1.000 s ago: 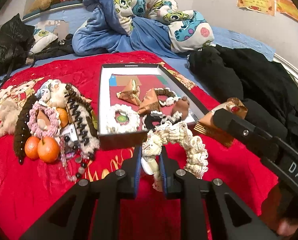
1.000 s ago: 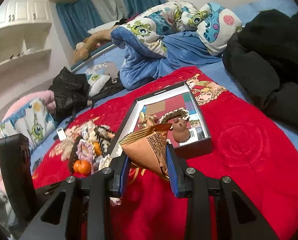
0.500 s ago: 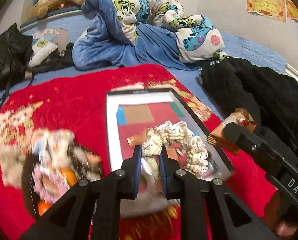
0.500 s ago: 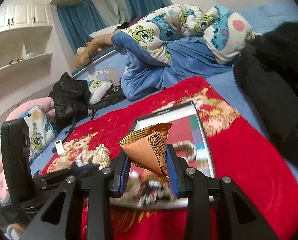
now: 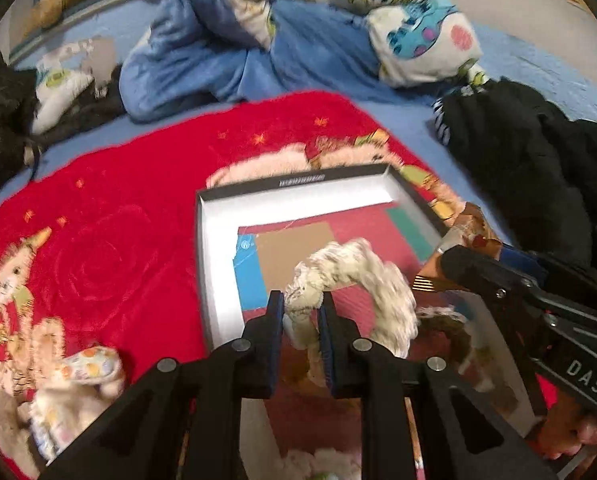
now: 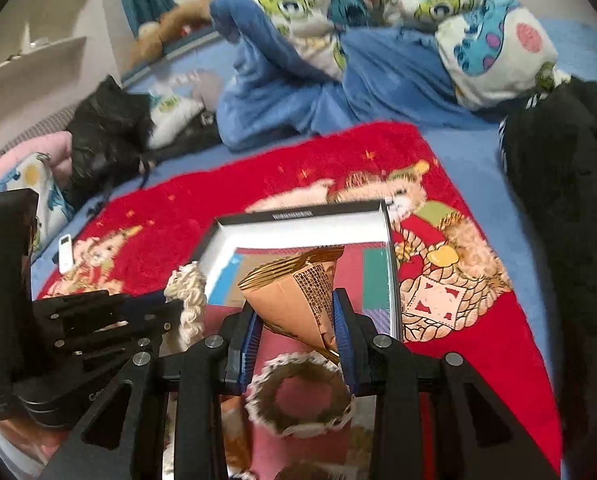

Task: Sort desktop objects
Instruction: 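Lower both held items over the black box with both tools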

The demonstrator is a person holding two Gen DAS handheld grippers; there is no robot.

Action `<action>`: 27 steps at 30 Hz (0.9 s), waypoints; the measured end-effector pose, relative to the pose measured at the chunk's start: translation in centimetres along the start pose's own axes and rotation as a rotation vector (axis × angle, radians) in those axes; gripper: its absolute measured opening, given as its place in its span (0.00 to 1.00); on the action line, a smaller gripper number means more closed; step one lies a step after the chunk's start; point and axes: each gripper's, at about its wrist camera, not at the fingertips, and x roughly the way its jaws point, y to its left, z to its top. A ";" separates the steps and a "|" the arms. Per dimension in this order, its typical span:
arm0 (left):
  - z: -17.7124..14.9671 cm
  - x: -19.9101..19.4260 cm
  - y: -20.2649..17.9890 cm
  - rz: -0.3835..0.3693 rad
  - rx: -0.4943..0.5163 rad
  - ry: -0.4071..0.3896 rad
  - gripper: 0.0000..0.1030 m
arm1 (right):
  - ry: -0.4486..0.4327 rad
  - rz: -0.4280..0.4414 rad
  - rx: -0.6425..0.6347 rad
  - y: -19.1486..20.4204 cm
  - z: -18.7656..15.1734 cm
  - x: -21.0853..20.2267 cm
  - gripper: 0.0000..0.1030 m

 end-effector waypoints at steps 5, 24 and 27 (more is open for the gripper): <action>0.6 2.6 1.3 -0.023 -0.095 0.066 0.17 | 0.070 -0.042 -0.012 -0.1 0.4 2.8 0.31; 0.5 4.7 2.6 -0.074 -0.111 0.134 0.17 | 0.224 -0.093 0.004 -0.4 -0.4 6.4 0.33; 0.5 4.6 2.7 -0.073 -0.110 0.133 0.17 | 0.227 -0.099 -0.008 -0.2 -0.3 6.7 0.33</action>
